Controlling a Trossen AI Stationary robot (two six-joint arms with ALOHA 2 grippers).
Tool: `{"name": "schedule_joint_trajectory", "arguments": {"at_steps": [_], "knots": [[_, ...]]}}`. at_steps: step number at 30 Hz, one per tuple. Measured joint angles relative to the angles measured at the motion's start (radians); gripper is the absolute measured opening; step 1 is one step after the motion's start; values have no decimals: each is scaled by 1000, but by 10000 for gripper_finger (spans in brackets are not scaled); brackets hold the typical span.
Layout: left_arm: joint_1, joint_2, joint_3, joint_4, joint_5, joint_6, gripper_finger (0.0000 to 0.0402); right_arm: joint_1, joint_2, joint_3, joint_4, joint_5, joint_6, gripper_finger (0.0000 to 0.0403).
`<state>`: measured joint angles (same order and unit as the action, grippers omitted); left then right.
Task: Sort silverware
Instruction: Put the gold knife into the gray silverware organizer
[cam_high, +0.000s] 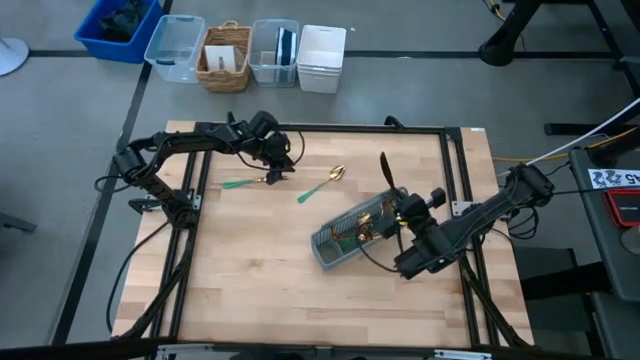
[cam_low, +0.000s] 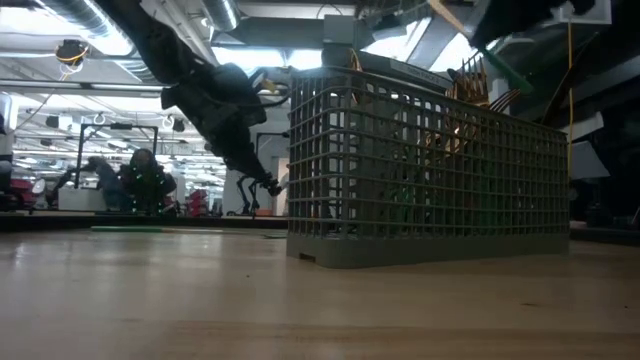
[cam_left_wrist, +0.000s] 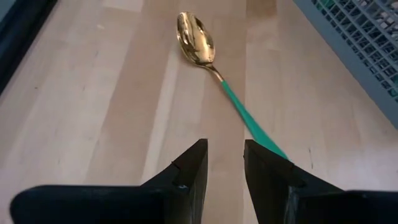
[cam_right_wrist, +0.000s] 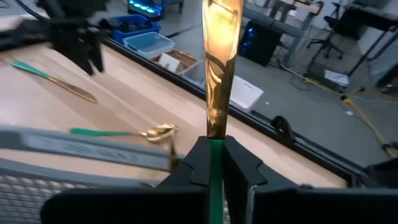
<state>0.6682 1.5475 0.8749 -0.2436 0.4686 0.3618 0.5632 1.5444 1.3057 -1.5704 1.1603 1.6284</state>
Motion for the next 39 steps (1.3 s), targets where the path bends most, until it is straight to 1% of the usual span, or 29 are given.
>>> {"name": "schedule_joint_trajectory", "arguments": {"at_steps": [8,14,21,25,39], "knots": [[-24,0,0,0,0,-41,95,0,0,-163,0,-1,142,21],[-27,0,0,0,0,-60,95,0,0,-237,24,-81,200,31],[-27,0,0,0,0,-63,95,-1,0,-243,46,-180,201,50],[-27,0,0,1,0,-62,95,-1,0,-243,51,-212,200,59],[-27,0,0,1,0,-60,95,-1,1,-227,42,-212,170,62]]}}
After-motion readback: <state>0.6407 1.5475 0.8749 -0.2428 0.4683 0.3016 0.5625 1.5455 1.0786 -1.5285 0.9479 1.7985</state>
